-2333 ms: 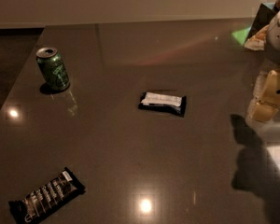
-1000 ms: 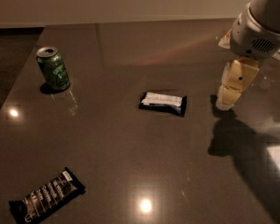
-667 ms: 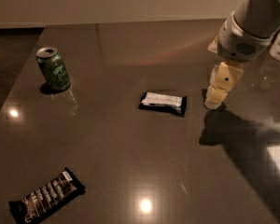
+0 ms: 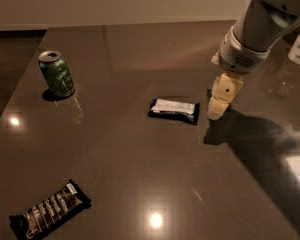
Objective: Move rxbar blueberry near rxbar chocolate
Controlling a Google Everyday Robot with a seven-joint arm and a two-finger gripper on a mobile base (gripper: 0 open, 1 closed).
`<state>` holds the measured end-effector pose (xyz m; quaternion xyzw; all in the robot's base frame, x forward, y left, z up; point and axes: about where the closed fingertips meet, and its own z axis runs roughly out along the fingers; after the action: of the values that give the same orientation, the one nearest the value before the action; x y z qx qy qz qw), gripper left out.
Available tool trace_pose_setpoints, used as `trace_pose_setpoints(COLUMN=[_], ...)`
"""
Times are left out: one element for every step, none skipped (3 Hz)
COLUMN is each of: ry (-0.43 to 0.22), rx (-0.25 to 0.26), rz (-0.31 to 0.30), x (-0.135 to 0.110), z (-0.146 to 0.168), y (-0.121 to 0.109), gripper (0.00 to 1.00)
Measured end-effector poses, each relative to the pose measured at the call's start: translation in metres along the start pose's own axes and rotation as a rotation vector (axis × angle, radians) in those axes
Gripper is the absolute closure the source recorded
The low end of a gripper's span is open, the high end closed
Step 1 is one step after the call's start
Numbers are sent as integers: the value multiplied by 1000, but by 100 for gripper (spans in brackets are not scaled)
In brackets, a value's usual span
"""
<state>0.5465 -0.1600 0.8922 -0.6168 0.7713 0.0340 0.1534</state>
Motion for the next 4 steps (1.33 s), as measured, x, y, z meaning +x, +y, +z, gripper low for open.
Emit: trace_pose_setpoints(ry=[-14,-25,-33,-35], rx=[-25,-49,-67,-82], rz=[-16,-29,-34,-42], x=[-9,-19,-29,-37], z=[19,35,48,59], y=[5,14,17,19], gripper=[0,0,0,0])
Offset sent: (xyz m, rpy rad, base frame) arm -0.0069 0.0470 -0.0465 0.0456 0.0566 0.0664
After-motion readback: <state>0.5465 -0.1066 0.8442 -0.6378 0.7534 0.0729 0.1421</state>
